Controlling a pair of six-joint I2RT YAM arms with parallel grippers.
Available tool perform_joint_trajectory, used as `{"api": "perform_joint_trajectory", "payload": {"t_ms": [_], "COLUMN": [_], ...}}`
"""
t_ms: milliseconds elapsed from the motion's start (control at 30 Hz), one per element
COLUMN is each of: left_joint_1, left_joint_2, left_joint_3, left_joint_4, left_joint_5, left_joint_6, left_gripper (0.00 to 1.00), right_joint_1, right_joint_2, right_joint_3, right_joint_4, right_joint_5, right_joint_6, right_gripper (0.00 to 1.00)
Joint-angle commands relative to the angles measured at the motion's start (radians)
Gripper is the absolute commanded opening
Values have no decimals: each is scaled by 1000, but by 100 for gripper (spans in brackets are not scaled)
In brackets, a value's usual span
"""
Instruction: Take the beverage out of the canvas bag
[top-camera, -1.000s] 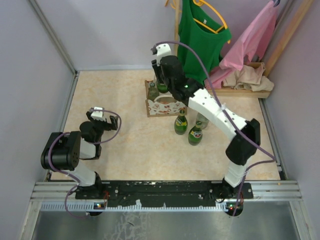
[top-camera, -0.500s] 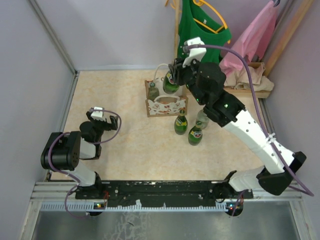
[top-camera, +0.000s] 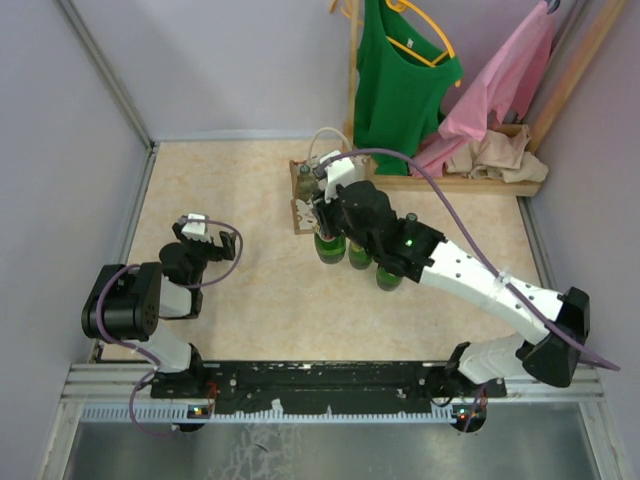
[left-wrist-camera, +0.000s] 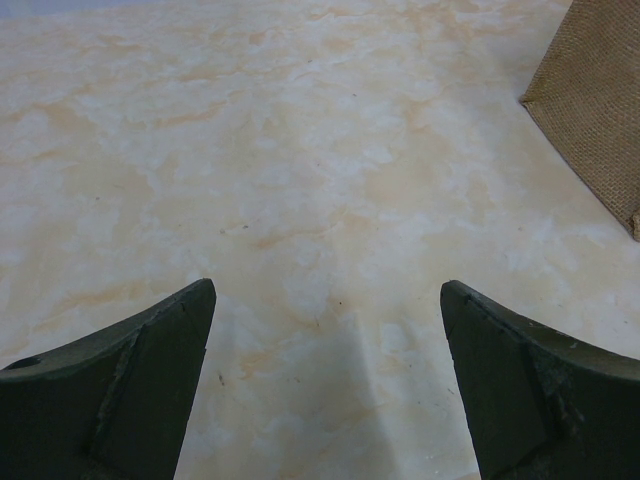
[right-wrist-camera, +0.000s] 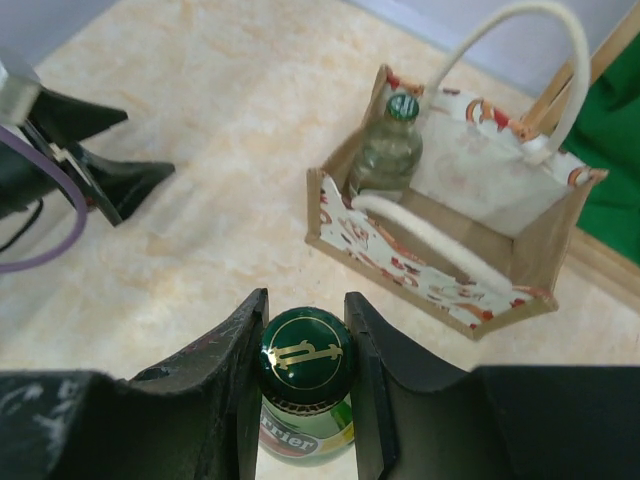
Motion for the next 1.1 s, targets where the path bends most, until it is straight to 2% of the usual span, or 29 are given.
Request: {"api": "perform_joint_trajectory", "payload": {"t_ms": [0, 233, 367, 533, 900, 1067], "left_joint_1": [-6, -6, -6, -6, -6, -7], "left_joint_2": [1, 1, 1, 1, 1, 1], "left_joint_3": [14, 14, 14, 14, 14, 14], "left_joint_4": [8, 8, 8, 8, 9, 8], "left_joint_5": [-3, -3, -2, -2, -3, -2], "left_joint_6": [5, 5, 5, 6, 6, 6], "left_gripper": [100, 100, 100, 100, 100, 100], "right_joint_1": [-2, -7, -37, -67, -67, -66], "right_joint_2": [8, 99, 139, 161, 183, 194], "right_joint_3": [-8, -77, -141, -218, -305, -324], "right_joint_4": [171, 239, 319, 439, 653, 673], "right_joint_5": [33, 73, 44, -9, -45, -62], "right_joint_6": [55, 70, 112, 162, 149, 136], "right_gripper": [0, 0, 0, 0, 0, 0]}}
